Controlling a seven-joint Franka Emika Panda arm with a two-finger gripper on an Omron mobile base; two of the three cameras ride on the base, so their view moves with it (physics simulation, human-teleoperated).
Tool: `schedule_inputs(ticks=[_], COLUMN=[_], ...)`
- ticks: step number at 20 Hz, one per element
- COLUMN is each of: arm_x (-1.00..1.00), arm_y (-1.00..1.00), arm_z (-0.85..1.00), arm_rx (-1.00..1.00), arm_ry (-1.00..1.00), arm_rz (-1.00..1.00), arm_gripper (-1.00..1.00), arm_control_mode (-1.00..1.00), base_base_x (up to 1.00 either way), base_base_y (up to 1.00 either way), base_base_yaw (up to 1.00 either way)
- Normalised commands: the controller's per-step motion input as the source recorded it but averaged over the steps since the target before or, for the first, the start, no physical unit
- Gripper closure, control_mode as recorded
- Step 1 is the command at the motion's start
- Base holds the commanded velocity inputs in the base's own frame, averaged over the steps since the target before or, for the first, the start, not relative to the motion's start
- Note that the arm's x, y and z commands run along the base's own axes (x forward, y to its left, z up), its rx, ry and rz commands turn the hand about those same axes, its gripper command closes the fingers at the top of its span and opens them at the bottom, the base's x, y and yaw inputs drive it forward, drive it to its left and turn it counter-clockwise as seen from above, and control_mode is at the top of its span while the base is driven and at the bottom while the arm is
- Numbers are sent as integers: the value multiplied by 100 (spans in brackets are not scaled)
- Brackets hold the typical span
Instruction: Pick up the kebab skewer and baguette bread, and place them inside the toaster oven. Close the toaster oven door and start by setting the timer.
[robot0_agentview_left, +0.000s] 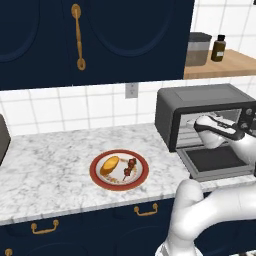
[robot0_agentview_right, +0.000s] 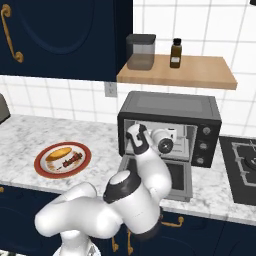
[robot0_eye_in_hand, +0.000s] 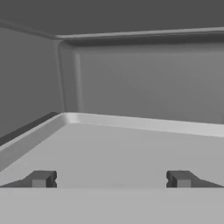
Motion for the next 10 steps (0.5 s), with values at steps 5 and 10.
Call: schedule_inputs(ticks=[5, 10], arm_x=[-49, -85], arm_y=[-11, -15], arm_z=[-65, -64], arm_rx=[-1, -4], arm_ry=[17, 20], arm_rz=[0, 0], arm_gripper=[-100, -100], arm_control_mode=[-100, -100], base_base_x=[0, 0], base_base_y=[0, 0], base_base_yaw=[0, 0])
